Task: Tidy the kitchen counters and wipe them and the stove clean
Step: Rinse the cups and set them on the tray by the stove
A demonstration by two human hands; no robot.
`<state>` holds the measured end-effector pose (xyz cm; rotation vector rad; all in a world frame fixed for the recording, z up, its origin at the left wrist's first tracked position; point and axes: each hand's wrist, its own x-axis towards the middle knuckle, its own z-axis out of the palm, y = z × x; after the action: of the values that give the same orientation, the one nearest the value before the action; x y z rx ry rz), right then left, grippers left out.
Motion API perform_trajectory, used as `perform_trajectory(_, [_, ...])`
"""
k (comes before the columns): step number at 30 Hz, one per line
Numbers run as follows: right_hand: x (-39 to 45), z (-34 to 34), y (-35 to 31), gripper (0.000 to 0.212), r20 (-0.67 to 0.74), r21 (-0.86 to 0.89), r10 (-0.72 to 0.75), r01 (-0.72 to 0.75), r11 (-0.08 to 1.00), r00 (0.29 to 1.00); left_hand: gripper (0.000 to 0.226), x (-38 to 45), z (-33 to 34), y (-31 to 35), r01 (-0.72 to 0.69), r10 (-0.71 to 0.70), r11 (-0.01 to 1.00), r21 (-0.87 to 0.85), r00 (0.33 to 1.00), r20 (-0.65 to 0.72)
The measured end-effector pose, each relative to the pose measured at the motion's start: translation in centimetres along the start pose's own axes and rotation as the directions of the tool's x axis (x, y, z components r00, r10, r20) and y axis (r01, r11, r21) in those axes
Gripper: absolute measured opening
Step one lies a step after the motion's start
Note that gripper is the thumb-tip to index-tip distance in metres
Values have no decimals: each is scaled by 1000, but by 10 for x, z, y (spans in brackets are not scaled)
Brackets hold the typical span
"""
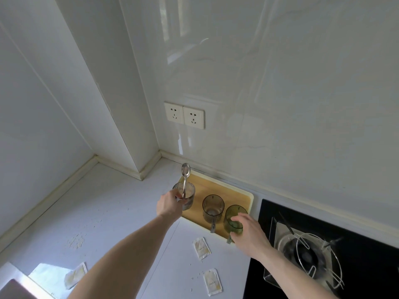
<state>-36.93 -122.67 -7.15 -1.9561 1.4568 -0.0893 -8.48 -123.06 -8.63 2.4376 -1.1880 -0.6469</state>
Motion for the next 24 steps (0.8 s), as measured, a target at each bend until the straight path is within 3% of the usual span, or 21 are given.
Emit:
perform_trajectory(16, [0,6,2,42,100,-54,32,-27,998,994,10,-7,31,-9,-18,15,998,67,999,43])
perform_trajectory(24, [1,11,1,54,152,-82,62,-50,995,986,27,2,27,-10,14,-42,984,179,987,154])
